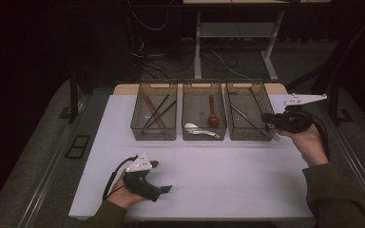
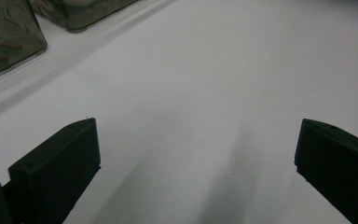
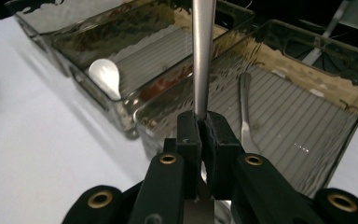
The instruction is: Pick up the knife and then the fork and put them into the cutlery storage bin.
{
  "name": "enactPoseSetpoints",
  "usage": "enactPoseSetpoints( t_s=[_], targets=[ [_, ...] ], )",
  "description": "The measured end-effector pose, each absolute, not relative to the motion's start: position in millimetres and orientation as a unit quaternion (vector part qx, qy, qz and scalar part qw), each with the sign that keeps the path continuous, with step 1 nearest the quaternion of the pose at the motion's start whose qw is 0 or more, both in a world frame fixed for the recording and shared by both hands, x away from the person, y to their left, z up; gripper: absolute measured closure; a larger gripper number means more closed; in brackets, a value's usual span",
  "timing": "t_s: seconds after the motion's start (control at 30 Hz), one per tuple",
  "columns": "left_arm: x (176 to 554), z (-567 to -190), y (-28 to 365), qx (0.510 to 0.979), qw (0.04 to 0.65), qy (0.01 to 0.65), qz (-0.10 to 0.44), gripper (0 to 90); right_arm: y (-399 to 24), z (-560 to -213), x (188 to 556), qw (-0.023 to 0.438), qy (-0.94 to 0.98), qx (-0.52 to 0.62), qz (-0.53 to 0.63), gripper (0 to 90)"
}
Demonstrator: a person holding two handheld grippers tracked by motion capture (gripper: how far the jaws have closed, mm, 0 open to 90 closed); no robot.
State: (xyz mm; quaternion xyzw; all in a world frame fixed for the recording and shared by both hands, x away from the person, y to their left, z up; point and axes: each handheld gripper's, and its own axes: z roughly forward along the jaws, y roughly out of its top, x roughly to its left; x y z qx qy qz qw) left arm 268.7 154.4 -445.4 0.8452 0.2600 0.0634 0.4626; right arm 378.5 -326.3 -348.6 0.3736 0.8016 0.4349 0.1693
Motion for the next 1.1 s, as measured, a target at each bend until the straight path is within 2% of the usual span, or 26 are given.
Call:
enactPoseSetpoints(
  t_s=[0.23,0.77,1.1],
  targets=[
    [269.0,-445.3,155.1,0.845,0.462,0.26,0.063,0.0,-319.1,-351.9,403.6,0.18,0.796,0.388,0.428,85.0],
    [268.5,-445.4,155.1,0.846,0.462,0.259,0.063,0.0,-312.5,-371.0,454.3,0.169,0.808,0.423,0.373,85.0],
    [268.2,-445.4,155.6,0.846,0.462,0.26,0.063,0.0,-307.8,-390.2,474.1,0.137,0.835,0.437,0.305,84.9]
  ],
)
